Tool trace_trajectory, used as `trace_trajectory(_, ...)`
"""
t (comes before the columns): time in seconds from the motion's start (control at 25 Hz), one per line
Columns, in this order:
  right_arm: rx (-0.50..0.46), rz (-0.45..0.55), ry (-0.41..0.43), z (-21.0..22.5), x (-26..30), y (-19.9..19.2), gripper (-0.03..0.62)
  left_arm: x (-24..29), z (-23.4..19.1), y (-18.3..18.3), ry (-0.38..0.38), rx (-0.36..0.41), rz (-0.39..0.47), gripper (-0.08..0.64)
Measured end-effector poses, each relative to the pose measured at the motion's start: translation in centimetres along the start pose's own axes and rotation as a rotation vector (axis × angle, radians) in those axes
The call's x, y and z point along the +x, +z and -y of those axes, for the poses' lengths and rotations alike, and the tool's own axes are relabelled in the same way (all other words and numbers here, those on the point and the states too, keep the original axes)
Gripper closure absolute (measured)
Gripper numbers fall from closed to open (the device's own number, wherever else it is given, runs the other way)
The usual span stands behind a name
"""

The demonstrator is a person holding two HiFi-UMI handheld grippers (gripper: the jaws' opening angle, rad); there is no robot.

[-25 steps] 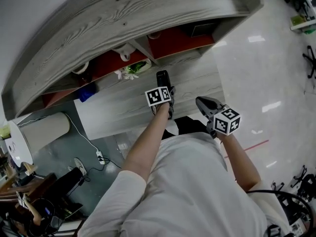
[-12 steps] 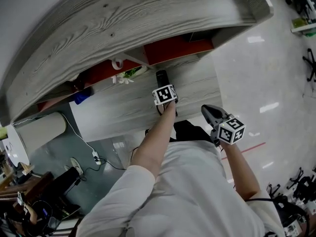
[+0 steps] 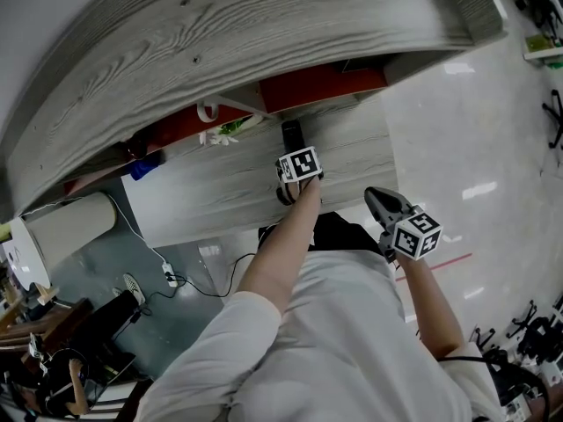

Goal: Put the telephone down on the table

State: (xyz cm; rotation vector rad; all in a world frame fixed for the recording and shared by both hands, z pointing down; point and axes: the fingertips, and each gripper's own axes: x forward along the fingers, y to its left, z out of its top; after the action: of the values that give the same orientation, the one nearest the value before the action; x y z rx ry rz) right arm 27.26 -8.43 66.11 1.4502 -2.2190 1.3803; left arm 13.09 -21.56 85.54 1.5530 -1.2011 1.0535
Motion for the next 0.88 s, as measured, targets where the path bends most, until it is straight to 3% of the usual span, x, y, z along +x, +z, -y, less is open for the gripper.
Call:
trace_trajectory(0.2, -0.004, 0.003, 0.01, -0.2, 0.2, 0.1, 0.574, 0.1, 0.2, -0.1, -0.007, -0.007, -0.004, 0.27)
trace_trajectory(0.36, -0.008, -0.003, 0.016, -0.4, 0.2, -0.1, 0.572, -0.6, -0.3, 0.5, 0.028, 0.001, 0.037, 0.212)
trace_trajectory(0.6, -0.005, 0.0, 0.029, -0.2, 0.6, -0.3, 0.572, -1.4, -0.3, 0.9, -0.016, 0.006, 0.075, 0.186)
trace_trajectory(0.76, -0.004, -0.019, 0.042, -0.4, 1.0, -1.0, 0.572, -2.9, 0.6, 0.8, -0.084, 0.015, 0.131, 0.181)
trace_trajectory(0.88, -0.011, -0.029, 0.062, -0.9, 1.6, -1.3, 0.572, -4.9, -0.1, 1.2, -0.094, -0.011, 0.203, 0.178)
